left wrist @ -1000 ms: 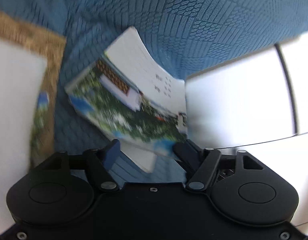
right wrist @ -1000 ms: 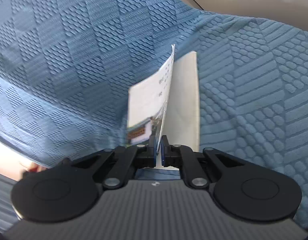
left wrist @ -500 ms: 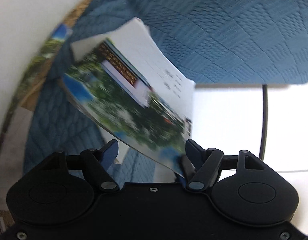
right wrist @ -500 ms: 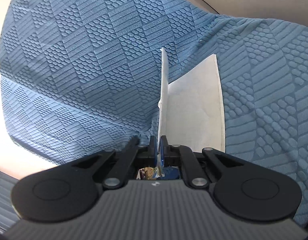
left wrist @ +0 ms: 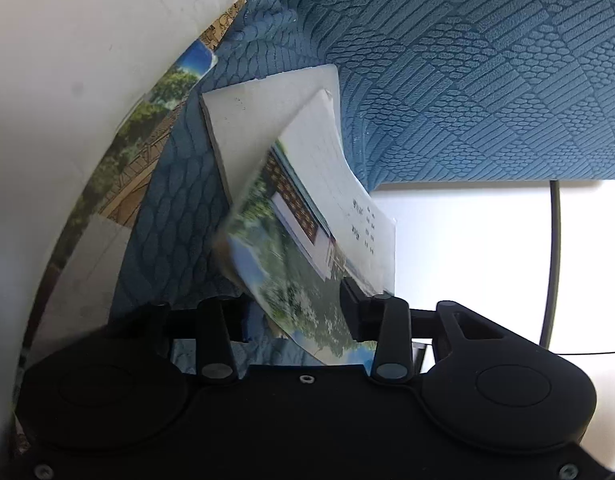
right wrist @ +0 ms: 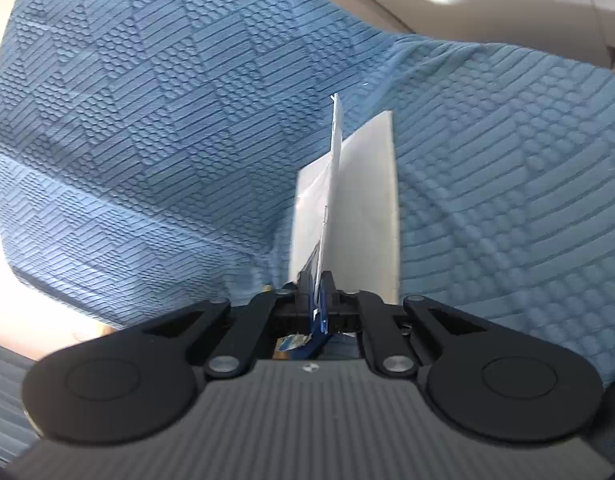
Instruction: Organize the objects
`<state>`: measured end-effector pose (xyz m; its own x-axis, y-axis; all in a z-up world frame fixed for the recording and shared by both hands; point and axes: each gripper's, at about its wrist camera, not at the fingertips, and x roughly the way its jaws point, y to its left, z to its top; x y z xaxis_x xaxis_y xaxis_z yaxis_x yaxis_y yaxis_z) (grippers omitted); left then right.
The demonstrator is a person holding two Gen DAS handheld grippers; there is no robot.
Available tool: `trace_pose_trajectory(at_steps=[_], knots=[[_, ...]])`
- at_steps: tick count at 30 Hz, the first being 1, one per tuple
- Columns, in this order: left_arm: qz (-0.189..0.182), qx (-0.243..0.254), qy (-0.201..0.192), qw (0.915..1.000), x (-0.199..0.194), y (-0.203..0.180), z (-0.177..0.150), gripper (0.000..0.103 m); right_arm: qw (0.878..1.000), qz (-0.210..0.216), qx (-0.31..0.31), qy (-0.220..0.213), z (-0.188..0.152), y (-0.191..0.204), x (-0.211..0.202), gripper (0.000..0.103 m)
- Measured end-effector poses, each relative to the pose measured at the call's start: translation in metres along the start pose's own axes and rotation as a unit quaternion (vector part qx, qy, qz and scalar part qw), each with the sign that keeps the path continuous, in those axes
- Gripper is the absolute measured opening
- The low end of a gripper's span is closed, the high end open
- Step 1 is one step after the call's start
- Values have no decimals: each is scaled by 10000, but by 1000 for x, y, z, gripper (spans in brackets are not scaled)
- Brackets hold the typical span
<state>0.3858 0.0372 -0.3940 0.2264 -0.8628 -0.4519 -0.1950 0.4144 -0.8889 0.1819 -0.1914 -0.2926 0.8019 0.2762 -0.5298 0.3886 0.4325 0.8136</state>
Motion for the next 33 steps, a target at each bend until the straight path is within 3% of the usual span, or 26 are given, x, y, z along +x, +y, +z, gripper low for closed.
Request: trace_pose_trajectory(at_steps=[2, 4, 7, 20, 25, 33], knots=[[59, 48, -36, 10000, -1, 0, -2, 31, 9999, -99, -25, 3, 1, -5, -2, 6], [172, 122, -53, 9998, 1, -2, -4, 17, 9997, -249, -77, 12, 2, -10, -3, 6], [392, 295, -47, 9988, -1, -3, -11, 8, 9990, -408, -179, 31, 4, -17, -6, 6], [1019, 1361, -377, 9847, -48, -49, -50, 5, 9979, -432, -462, -109, 2, -8, -37, 6], [1248, 1520, -471, 9793, -70, -66, -66, 5, 9974, -439, -574, 69, -1, 5, -44, 6], [1313, 1530, -689, 9770, -104, -102, -86, 6, 9973, -253, -667, 196, 6, 34, -65, 6]])
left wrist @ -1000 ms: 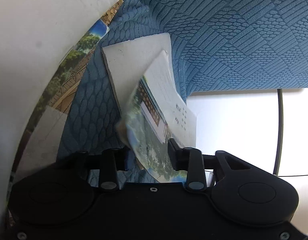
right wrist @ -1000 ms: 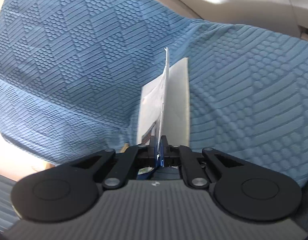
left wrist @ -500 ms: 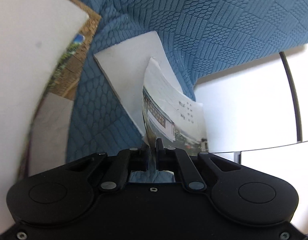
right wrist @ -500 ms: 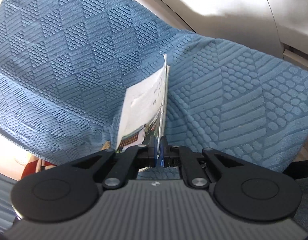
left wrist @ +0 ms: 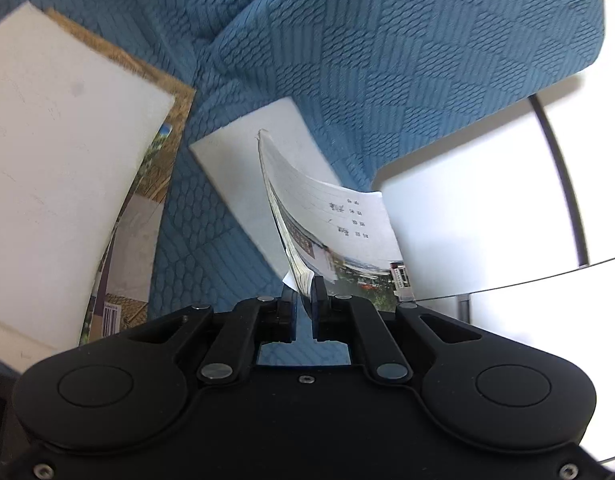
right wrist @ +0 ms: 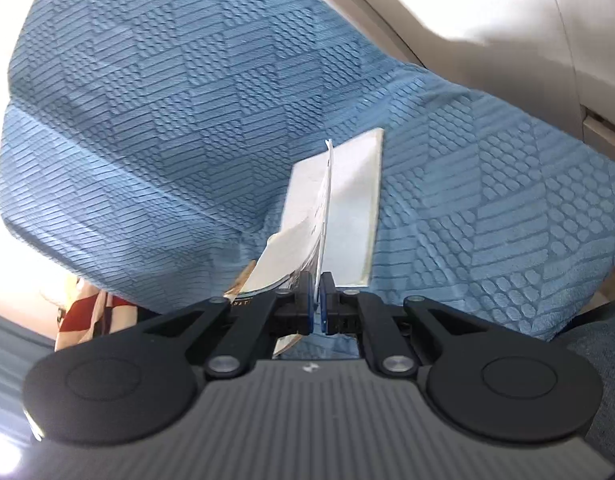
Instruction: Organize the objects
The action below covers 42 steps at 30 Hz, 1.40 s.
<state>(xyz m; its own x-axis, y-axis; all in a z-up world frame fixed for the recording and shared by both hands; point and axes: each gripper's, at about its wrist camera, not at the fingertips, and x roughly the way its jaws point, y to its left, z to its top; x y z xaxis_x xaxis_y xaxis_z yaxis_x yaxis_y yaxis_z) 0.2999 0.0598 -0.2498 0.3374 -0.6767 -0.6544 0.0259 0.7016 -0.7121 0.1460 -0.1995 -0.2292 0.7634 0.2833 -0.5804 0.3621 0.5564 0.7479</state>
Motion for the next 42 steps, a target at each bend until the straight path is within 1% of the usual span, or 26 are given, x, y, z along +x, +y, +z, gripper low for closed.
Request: trace_pose_trajectory(at_steps=[4, 6, 8, 10, 13, 18, 22, 24, 26, 30, 33, 38, 42], knots=[[26, 37, -173, 9998, -25, -17, 3, 6, 9998, 112, -152, 15, 5, 20, -14, 6], [84, 46, -200, 9998, -37, -24, 4, 6, 9996, 145, -236, 44, 7, 32, -19, 6], [143, 162, -274, 9994, -51, -32, 7, 6, 9994, 247, -235, 60, 10, 42, -23, 6], [107, 165, -338, 9992, -65, -37, 12, 6, 9992, 317, -246, 67, 14, 52, -26, 6], [46, 117, -472, 9988, -85, -42, 21, 6, 9986, 433, -293, 96, 19, 69, -28, 6], [109, 113, -641, 9978, -116, -47, 32, 6, 9970, 606, -461, 150, 20, 101, -28, 6], [133, 78, -752, 9970, -143, -43, 41, 7, 9951, 785, -559, 201, 20, 127, -25, 6], [217, 141, -784, 9966, -155, -43, 46, 7, 9939, 905, -580, 235, 20, 140, -22, 6], [238, 170, -849, 9960, -168, -39, 52, 7, 9927, 986, -635, 275, 19, 153, -20, 6], [167, 130, -993, 9948, -191, -28, 65, 7, 9902, 1122, -773, 311, 14, 179, -12, 7], [150, 128, -1053, 9942, -201, -18, 72, 7, 9896, 1113, -851, 331, 7, 193, -3, 7], [214, 125, -1084, 9938, -204, 3, 77, 7, 9903, 918, -947, 440, -11, 203, 16, 7], [229, -50, -964, 9951, -196, 29, 81, 7, 9911, 664, -1010, 550, -25, 204, 34, 7]])
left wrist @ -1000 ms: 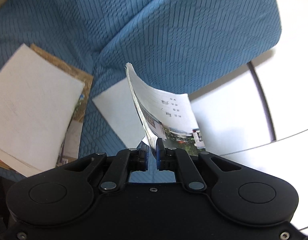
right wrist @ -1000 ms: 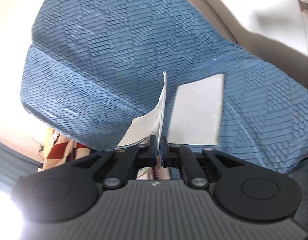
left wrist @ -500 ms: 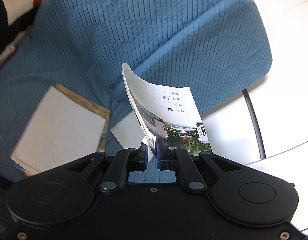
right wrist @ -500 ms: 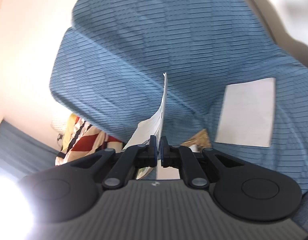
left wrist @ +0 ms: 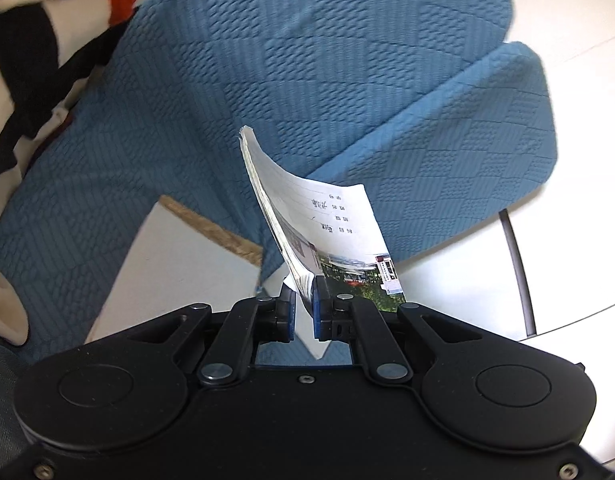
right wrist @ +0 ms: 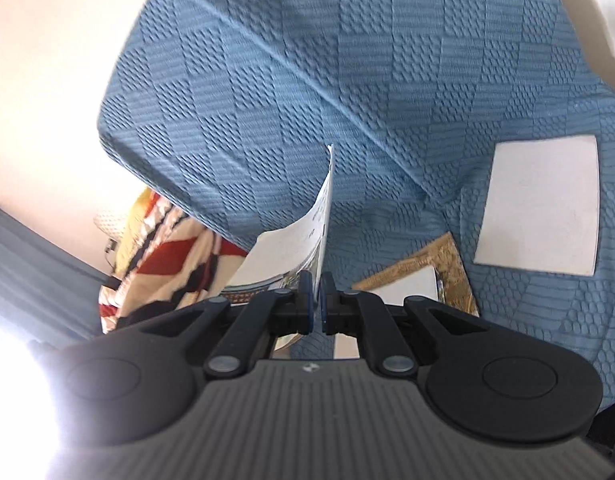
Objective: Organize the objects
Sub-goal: 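Carry the photo booklet with the left gripper toward the book stack, then lower the photo booklet onto the book stack and open the left gripper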
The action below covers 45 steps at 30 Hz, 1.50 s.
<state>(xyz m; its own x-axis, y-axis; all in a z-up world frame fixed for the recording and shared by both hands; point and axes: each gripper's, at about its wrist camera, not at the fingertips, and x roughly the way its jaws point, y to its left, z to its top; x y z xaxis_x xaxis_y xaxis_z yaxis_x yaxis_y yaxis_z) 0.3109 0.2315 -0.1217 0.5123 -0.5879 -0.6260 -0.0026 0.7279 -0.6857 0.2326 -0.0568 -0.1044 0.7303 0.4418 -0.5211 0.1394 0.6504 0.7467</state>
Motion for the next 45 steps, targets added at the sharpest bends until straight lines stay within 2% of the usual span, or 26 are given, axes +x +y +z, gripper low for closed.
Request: trace_pose_trajectory(at_steps=[6, 11, 17, 26, 31, 36, 39, 41, 42, 43, 45], knots=[[122, -194, 239, 9995, 16, 41, 1, 7, 9992, -329, -81, 201, -23, -2, 28, 7], [221, -127, 449, 9987, 29, 66, 0, 7, 9980, -536, -24, 345, -38, -10, 47, 7], [422, 105, 597, 9973, 40, 77, -4, 7, 9949, -834, -249, 503, -54, -13, 62, 7], [808, 182, 838, 9930, 50, 98, -27, 7, 9895, -1112, -492, 777, -78, -22, 75, 7], [1109, 254, 1127, 9871, 62, 108, -37, 7, 9809, -1490, -802, 959, -96, -27, 86, 7], [1285, 209, 1294, 9830, 70, 115, -45, 8, 9767, -1655, -634, 1212, -108, -42, 97, 7], [1389, 302, 1287, 9814, 70, 114, -47, 15, 9757, -1719, -540, 1244, -109, -47, 99, 9], [1366, 356, 1245, 9821, 68, 113, -47, 25, 9738, -1829, -506, 1253, -109, -47, 99, 10], [1339, 346, 1236, 9826, 66, 113, -48, 36, 9733, -1858, -460, 1266, -109, -48, 99, 14], [1329, 350, 1224, 9829, 65, 112, -47, 42, 9726, -1888, -395, 1300, -108, -49, 98, 15], [1362, 420, 1179, 9827, 61, 109, -46, 46, 9709, -1957, -300, 1347, -106, -50, 97, 21]])
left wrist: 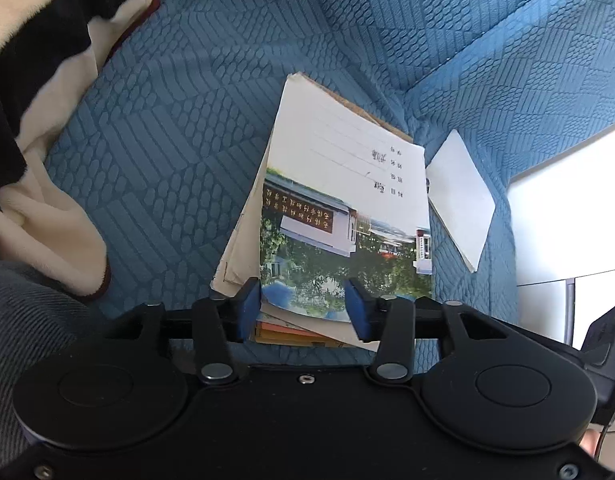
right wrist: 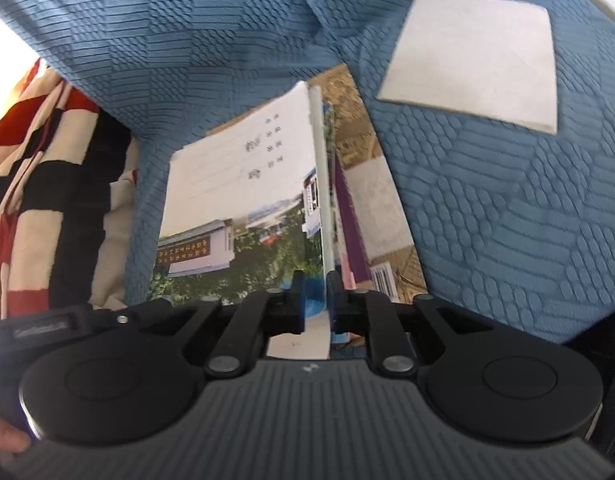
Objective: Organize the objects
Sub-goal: 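Lower the photo booklet onto the book stack and open the left gripper, then lift both open grippers up and back away from the stack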
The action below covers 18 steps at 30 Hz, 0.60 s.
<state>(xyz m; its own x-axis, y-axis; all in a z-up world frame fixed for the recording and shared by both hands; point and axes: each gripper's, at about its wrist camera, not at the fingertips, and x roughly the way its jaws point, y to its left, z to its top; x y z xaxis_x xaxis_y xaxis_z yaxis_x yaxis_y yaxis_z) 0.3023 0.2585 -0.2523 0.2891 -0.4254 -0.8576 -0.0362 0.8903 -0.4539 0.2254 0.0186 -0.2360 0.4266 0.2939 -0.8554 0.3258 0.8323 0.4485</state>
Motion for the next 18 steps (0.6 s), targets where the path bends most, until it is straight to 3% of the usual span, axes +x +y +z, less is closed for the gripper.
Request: trace_pose_trajectory(at_steps=[5, 9, 18], knots=[[58, 173, -185, 9997, -18, -13, -3, 59, 10000, -69, 44, -22, -1, -3, -13, 42], [98, 450, -450, 9979, -40, -31, -4, 67, 9999, -16, 7, -141, 2, -3, -31, 42], [87, 1025, -1229, 9871, -97, -86, -14, 73, 9952, 172, -512, -820, 15, 14, -101, 42]])
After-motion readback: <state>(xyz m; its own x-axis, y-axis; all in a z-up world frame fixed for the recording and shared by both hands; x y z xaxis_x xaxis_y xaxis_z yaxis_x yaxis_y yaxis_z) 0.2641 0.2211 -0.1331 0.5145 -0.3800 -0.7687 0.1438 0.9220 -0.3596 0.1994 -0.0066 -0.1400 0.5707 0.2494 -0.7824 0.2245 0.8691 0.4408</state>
